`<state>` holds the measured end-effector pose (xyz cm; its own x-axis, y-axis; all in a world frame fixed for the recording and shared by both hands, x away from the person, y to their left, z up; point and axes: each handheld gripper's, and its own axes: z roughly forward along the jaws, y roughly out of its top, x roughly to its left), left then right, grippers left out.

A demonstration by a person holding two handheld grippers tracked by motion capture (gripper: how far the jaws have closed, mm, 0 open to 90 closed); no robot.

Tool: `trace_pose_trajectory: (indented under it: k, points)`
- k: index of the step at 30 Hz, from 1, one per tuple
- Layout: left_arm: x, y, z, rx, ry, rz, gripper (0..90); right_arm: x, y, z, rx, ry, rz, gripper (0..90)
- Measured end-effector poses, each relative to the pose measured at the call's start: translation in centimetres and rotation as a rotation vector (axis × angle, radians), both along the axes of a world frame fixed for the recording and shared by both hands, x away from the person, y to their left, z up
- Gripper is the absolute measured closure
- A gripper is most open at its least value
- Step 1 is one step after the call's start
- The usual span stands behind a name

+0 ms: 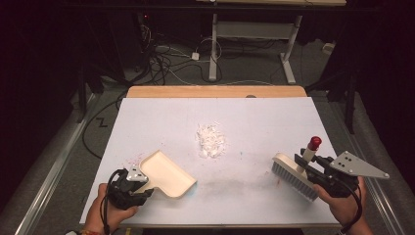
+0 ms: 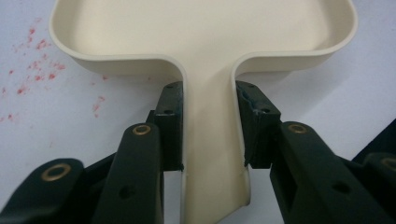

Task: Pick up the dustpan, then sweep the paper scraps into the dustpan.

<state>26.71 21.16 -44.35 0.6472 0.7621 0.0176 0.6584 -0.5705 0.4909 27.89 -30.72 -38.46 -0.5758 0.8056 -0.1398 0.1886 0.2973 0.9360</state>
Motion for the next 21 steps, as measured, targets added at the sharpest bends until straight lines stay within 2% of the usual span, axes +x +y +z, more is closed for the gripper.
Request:
trace_pose_trajectory:
  k: [5, 10, 14, 19, 21]
  points:
    - [0.1, -0.4, -0.2, 0.008, 0.006, -0.004, 63.4, 1.0, 0.7, -0.3, 0.002, 0.004, -0.005, 70.4]
    - [0.6, -1.0, -0.5, 0.012, 0.015, -0.014, 63.4, 3.0, 1.7, 0.0, 0.019, -0.024, -0.009, 70.4]
    - [1.0, -1.3, -0.8, 0.01, 0.021, -0.014, 63.4, 5.5, 3.2, 0.6, 0.018, -0.052, -0.001, 70.5]
    - [1.4, -1.8, -1.1, 0.021, 0.016, -0.01, 63.4, 9.8, 5.5, 1.1, 0.006, -0.038, 0.008, 70.5]
    - [1.5, -2.0, -1.2, 0.025, 0.011, -0.009, 63.4, 11.5, 6.5, 1.1, -0.004, -0.048, -0.005, 70.5]
